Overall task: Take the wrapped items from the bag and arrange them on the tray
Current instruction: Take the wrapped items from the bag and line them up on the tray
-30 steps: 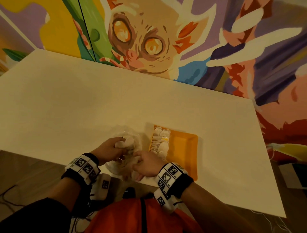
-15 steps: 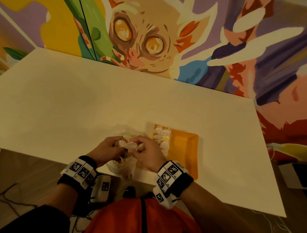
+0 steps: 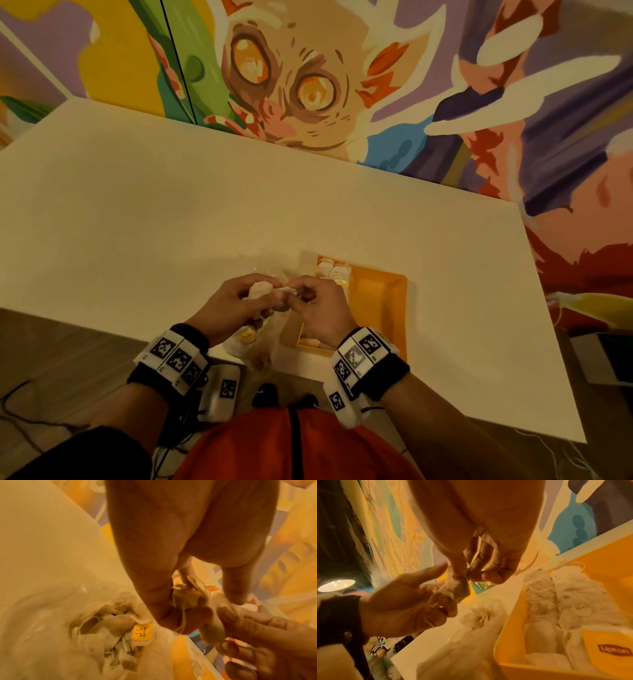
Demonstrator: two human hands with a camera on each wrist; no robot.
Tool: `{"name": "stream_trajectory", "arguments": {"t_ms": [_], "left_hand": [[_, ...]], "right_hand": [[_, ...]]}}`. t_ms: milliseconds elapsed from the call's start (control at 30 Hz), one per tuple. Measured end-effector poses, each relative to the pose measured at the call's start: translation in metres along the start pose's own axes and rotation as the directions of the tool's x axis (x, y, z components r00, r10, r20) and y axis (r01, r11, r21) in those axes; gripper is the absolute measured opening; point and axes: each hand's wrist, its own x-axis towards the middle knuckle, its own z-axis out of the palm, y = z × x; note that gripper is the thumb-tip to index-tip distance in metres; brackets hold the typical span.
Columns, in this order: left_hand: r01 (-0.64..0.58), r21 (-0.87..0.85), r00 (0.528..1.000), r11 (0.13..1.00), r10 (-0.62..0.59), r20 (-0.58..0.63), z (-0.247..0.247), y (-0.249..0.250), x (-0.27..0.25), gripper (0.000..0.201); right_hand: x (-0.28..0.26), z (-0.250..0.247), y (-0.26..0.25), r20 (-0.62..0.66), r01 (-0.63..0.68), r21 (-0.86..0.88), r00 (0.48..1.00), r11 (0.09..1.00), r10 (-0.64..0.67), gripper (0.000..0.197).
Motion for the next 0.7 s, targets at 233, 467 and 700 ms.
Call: {"name": "stream_trajectory", "arguments": {"t_ms": [233,467,700], "left_hand": [[-0.148,0.133,0.980,0.980,0.163,-0.113,0.007,0.006,0.011,0.009],[-0.157,0.130,0.977,0.979,0.173,-0.126,0.007,0.006,0.013,0.011],[-0.220,0.286,0.958,0.932,0.262,-0.117,0.006,0.008,0.018,0.005]], "right_hand": [[-0.003,-0.002,0.002,-0.015,-0.026,0.031,1.000,0.999,0.027,0.008],[0.001,-0.008,0.002,-0.051,-0.049,0.014,0.997,0.999,0.050,0.013],[0.006,-0.009,-0.002,-0.112,0.017,-0.023,0.994,1.000,-0.020,0.011]]}}
